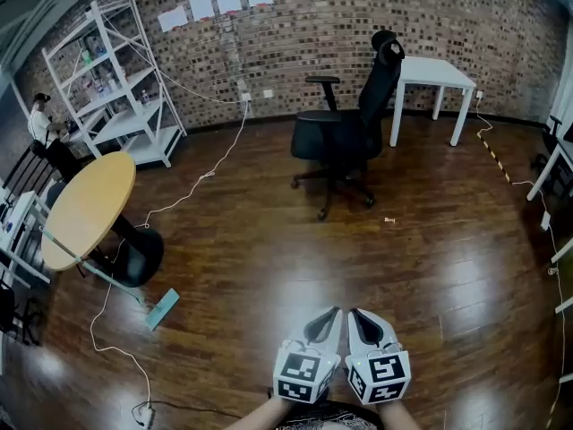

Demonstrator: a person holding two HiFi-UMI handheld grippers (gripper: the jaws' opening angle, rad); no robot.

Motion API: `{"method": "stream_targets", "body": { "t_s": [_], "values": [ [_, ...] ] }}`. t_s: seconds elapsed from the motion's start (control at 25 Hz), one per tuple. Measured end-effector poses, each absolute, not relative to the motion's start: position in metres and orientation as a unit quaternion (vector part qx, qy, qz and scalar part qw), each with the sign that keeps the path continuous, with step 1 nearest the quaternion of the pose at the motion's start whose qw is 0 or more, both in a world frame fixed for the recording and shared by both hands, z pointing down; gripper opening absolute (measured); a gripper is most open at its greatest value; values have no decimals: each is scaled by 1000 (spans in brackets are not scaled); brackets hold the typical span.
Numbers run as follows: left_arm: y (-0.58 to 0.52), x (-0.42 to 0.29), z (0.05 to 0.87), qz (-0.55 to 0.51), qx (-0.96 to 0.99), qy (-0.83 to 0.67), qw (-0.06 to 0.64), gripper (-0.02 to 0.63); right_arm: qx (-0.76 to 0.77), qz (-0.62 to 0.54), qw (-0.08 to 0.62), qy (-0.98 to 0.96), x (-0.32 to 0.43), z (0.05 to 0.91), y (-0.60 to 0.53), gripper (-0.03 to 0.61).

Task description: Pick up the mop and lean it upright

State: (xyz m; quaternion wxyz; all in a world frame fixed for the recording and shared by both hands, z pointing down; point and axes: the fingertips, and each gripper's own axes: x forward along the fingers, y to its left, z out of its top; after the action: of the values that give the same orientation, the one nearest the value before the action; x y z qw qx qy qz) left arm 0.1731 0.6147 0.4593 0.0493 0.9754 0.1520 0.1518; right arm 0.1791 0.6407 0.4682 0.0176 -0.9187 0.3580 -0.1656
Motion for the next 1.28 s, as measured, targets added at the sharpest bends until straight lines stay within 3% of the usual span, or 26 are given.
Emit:
{"method": "stream_targets", "body": {
  "t_s": [0.2,1.28],
  "values": [
    [567,232,447,141,976,160,46,3,-923,-157,8,352,237,457,593,0],
    [444,396,445,127,987,71,66,3,-892,-136,-18,430,413,442,467,0]
  ]
}}
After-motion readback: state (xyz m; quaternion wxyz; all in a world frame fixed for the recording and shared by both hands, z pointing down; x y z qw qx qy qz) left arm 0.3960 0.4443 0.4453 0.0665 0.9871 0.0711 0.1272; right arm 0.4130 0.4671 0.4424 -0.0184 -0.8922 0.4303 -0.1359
